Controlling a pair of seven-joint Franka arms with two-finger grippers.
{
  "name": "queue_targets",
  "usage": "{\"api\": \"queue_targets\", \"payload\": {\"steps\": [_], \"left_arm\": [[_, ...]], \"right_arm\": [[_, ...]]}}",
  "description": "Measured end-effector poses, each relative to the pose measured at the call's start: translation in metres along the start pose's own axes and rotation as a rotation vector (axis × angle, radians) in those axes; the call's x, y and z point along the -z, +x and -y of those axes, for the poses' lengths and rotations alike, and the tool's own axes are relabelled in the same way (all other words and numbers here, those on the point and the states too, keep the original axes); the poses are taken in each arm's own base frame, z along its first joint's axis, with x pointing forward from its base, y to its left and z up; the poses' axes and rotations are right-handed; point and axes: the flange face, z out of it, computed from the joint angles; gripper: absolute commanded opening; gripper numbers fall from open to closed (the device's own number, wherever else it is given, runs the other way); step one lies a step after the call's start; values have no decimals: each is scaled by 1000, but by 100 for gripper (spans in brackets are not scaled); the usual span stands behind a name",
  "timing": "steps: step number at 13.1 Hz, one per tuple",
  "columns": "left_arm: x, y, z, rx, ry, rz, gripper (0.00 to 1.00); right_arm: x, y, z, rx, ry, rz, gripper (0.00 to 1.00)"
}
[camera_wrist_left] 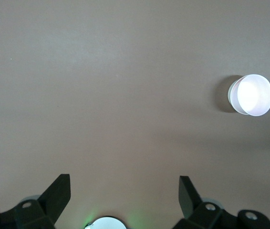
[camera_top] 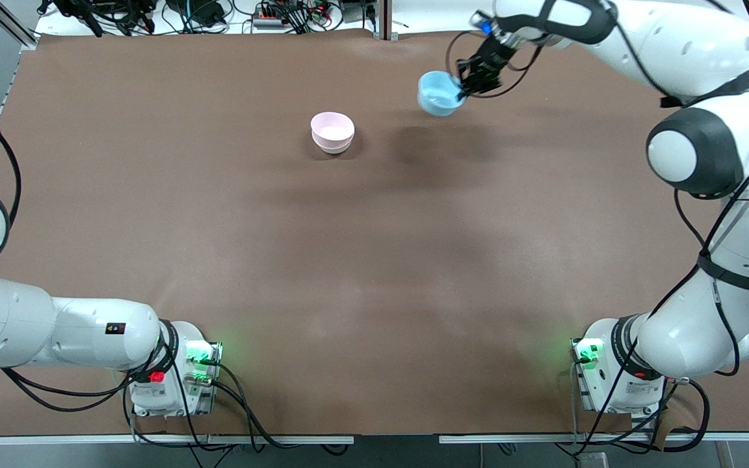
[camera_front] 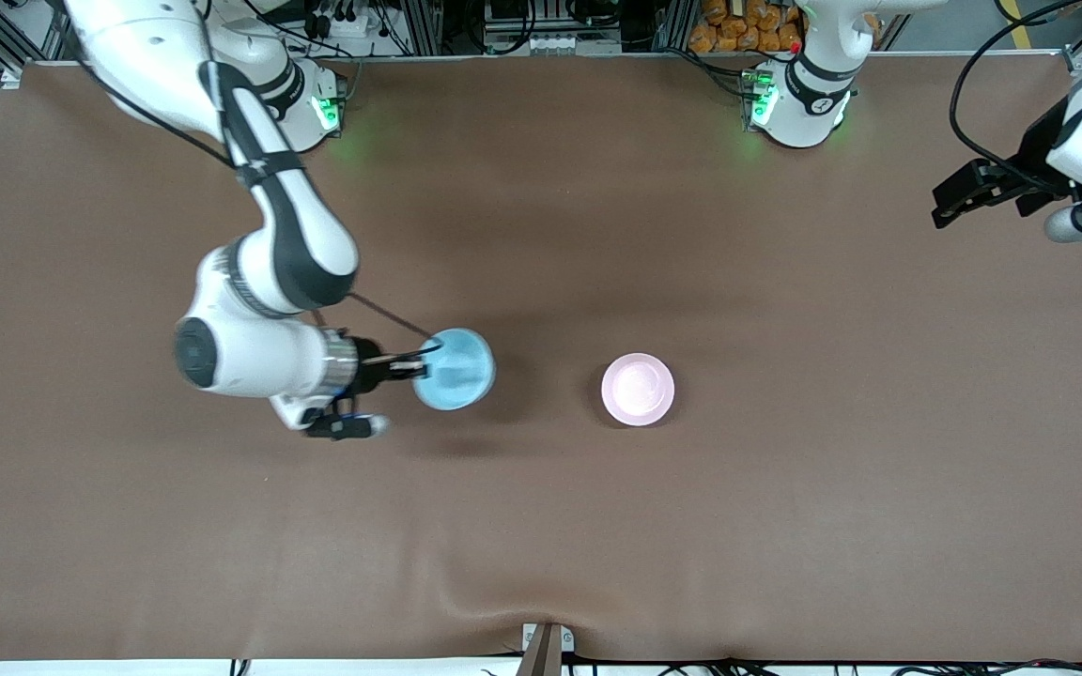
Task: Stack pink and blue bowls on white bowl
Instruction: 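Carry the blue bowl with the right gripper onto the pink bowl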
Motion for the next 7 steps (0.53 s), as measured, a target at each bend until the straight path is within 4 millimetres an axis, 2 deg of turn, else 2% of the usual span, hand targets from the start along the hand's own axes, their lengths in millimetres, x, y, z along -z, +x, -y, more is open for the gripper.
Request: {"api": "queue_targets", "payload": {"steps": [2, 4, 6, 7], "left_arm": [[0, 3, 12, -14, -1, -1, 100], [0, 5, 23, -25, -2, 0, 100], [-1, 6, 28, -28, -3, 0, 100], [-1, 6, 28, -29, -3, 0, 100]], "right_arm": [[-47, -3, 28, 44, 2, -46, 0], [-86, -12, 67, 109, -1, -98, 0], [-106, -15, 97, 153, 12, -143, 0], [-109, -12, 105, 145, 20, -152, 0]]}}
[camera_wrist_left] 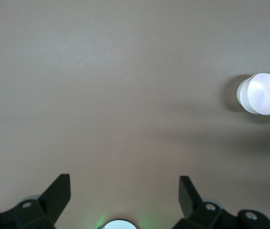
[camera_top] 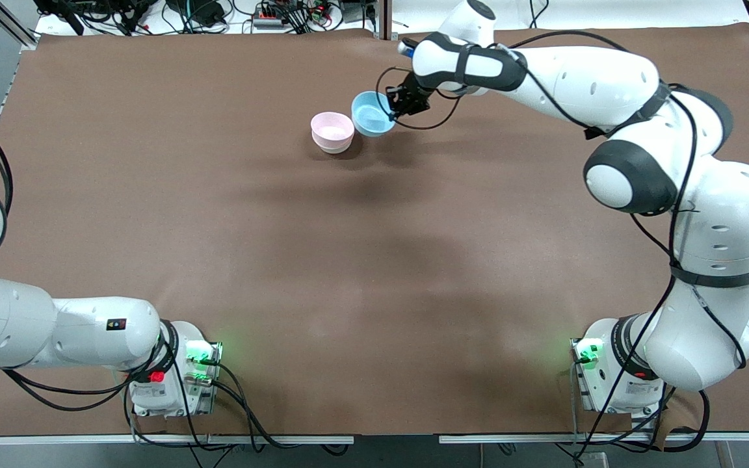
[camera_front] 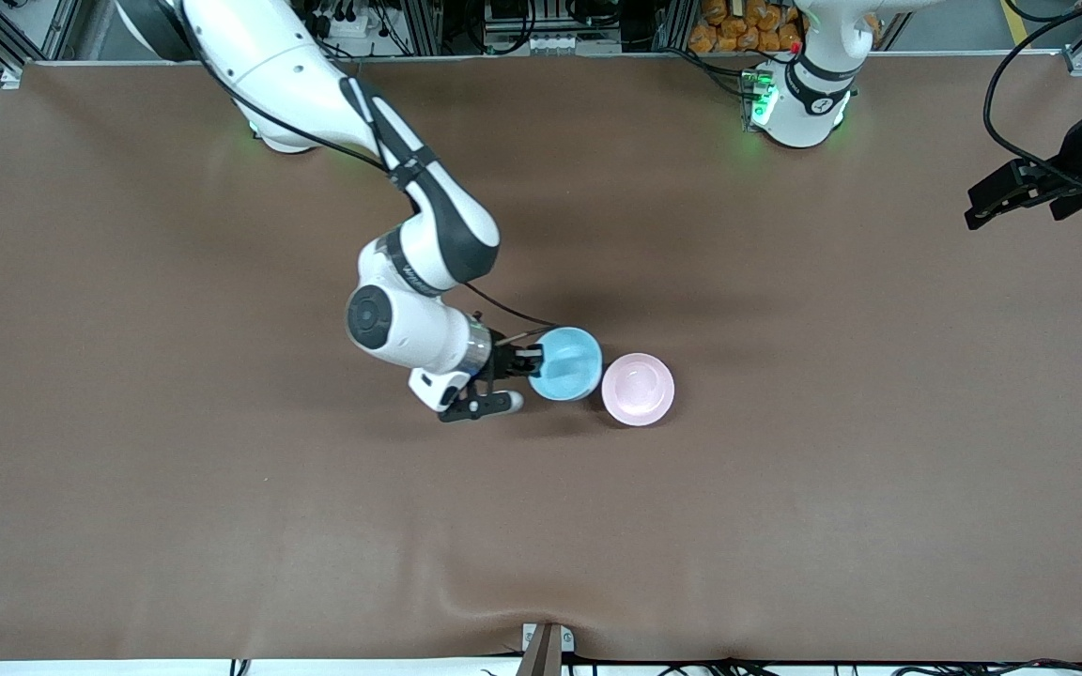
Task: Stack pink and blue bowls on white bowl
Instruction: 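Carry the blue bowl with the right gripper onto the pink bowl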
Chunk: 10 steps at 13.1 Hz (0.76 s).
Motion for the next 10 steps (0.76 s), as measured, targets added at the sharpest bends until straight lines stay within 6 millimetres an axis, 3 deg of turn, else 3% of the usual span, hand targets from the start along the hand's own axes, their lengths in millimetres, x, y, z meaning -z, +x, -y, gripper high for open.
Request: {"api": "queue_targets", "payload": {"steps": [4, 7, 10], "left_arm": [[0, 0, 0, -8, 0, 0, 100], [0, 0, 0, -9, 0, 0, 100], [0, 0, 0, -10, 0, 0, 100]], "right_arm": [[-11, 11, 21, -146, 35, -72, 0], [-37, 4, 49, -213, 63, -107, 0], [-49, -1, 55, -217, 62, -104, 0]]}}
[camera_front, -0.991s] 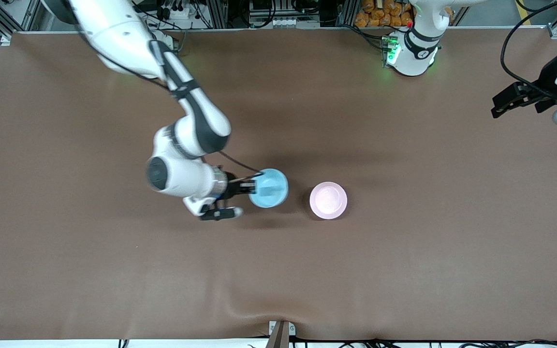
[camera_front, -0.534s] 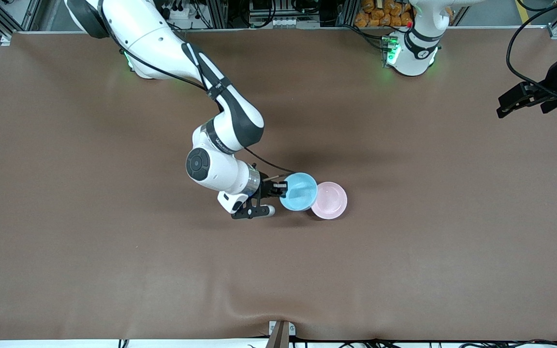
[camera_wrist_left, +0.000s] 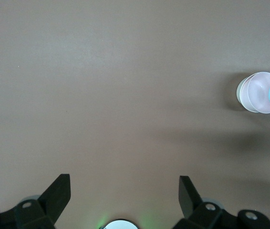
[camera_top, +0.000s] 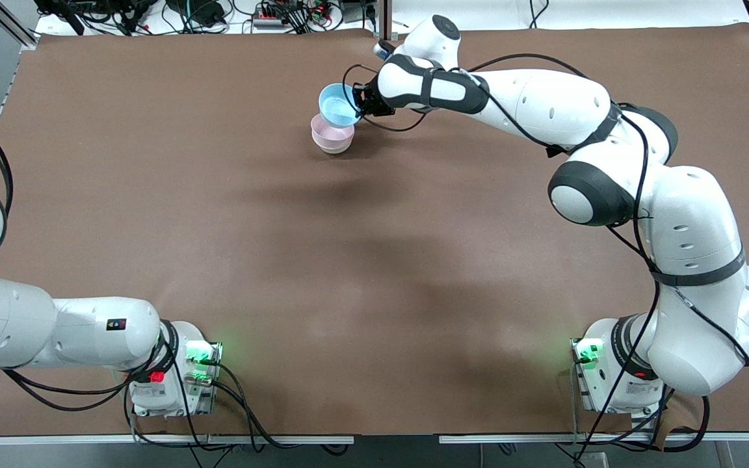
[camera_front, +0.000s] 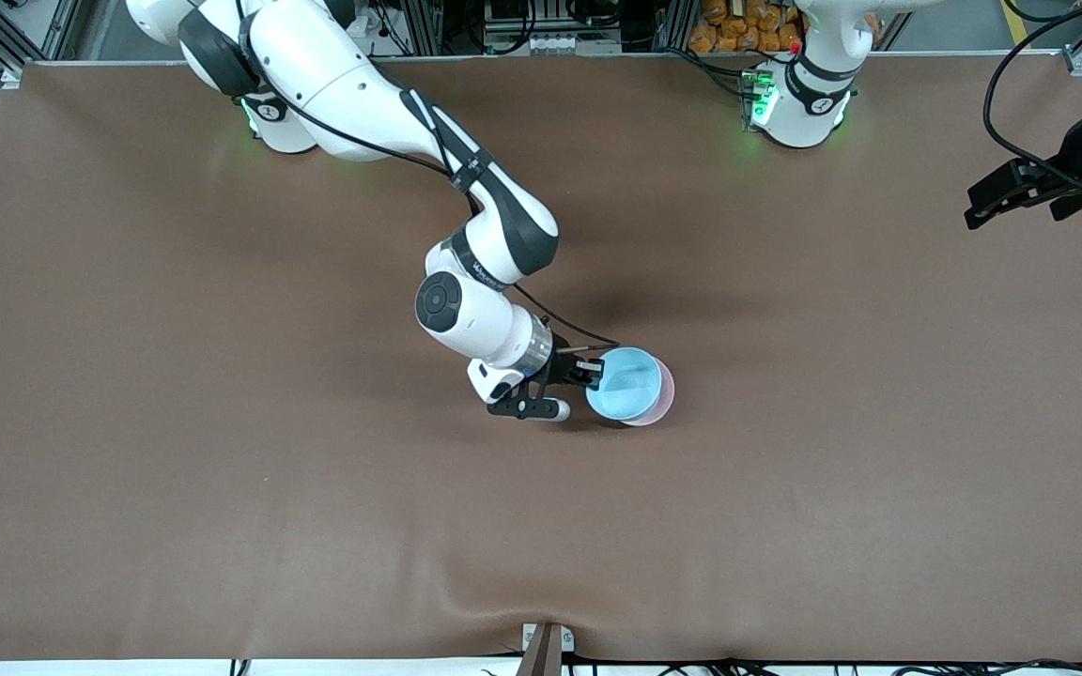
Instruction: Stack pink and blue bowls on white bowl
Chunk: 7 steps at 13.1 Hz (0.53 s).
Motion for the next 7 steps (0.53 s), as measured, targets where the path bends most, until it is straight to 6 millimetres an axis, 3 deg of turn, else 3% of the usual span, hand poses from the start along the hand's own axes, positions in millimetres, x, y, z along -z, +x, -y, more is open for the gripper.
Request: {"api": "queue_targets", "payload": {"steps": [7], "left_arm": [[0, 0, -1, -1, 0, 0, 100]], "right_arm": [[-14, -10, 0, 12, -9, 0, 0]]}}
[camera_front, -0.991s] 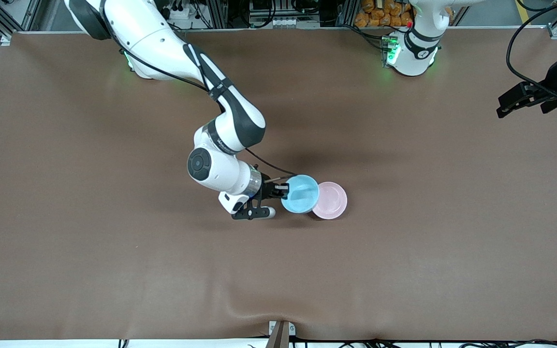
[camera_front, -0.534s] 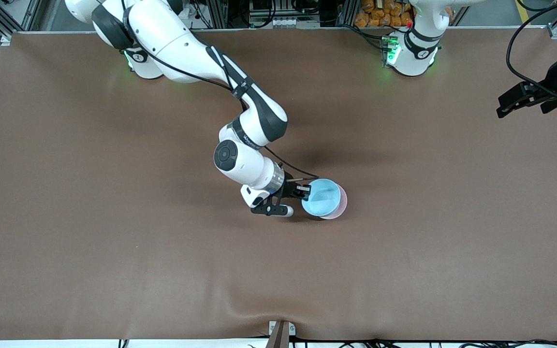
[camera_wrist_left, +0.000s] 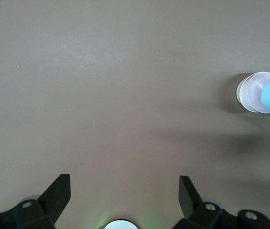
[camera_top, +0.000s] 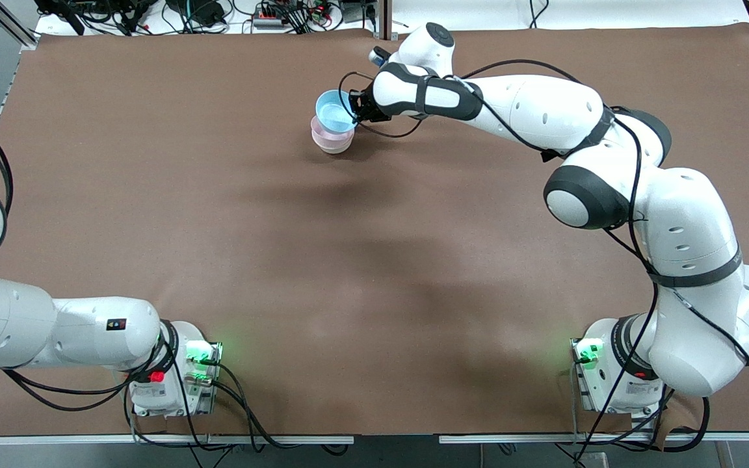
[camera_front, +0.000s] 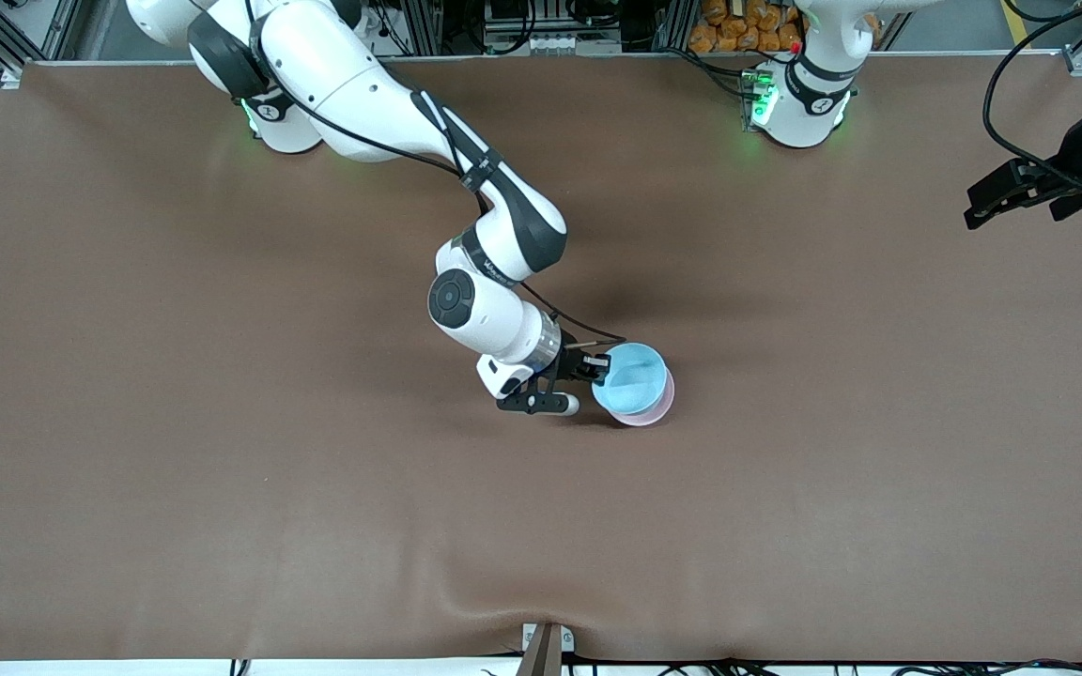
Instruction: Stack pink and blue bowls on white bowl
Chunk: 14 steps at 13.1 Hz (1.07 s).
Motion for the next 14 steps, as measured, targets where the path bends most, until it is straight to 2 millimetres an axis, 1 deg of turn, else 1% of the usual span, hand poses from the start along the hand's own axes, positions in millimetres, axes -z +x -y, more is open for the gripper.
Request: {"api": "queue_targets", "payload": {"steps": [1, 2, 3, 6, 10, 12, 14], "left_arm": [[0, 0, 0, 0, 0, 0, 100], [0, 0, -1, -1, 0, 0, 100], [0, 0, -2, -3, -1, 0, 100], [0, -1, -4, -7, -2, -2, 100], [3, -2, -2, -4, -3, -7, 100], [5, -3, -2, -4, -3, -10, 100], [8, -4, -2, -4, -4, -18, 100]], "right_arm": [[-3, -1, 0, 1, -1, 0, 5], [-5, -3, -1, 4, -3, -3, 59], [-7, -3, -2, 14, -10, -5, 100], [-12, -5, -3, 67, -51, -18, 100], [-13, -7, -2, 75, -54, -18, 100], [-10, -6, 2, 78, -48, -24, 100], [0, 1, 2, 81, -54, -43, 100]]}}
